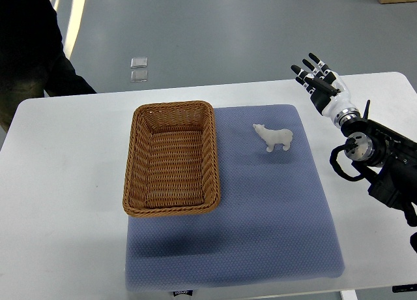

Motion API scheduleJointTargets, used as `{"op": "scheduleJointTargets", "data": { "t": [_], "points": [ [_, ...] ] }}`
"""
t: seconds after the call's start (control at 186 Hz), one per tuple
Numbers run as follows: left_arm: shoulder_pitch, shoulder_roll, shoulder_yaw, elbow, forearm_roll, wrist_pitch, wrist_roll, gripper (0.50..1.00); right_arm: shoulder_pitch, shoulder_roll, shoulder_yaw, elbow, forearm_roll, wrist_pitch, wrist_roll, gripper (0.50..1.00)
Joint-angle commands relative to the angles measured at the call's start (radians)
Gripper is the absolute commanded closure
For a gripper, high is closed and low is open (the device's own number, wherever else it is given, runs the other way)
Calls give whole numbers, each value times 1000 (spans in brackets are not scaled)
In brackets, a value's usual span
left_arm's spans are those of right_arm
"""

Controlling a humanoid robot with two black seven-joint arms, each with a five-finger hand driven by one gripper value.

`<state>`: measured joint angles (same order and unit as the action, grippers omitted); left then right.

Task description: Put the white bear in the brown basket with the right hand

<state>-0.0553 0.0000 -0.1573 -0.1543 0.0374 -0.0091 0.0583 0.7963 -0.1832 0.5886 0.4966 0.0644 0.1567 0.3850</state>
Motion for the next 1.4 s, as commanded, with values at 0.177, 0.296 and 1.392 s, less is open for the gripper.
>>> {"op": "scheduleJointTargets", "data": {
  "t": [0.177, 0.296, 1.392],
  "points": [
    [-3, 0, 1, -1, 4, 0, 0, 500, -2, 1, -1, -3, 0, 3, -1, 576],
    [-3, 0, 1, -1, 4, 0, 0, 500, -8, -2, -1, -3, 0, 15, -1, 574],
    [-4, 0, 1, 1, 4, 0, -2, 500, 6, -96, -26, 17, -815, 216, 140, 579]
  ]
}}
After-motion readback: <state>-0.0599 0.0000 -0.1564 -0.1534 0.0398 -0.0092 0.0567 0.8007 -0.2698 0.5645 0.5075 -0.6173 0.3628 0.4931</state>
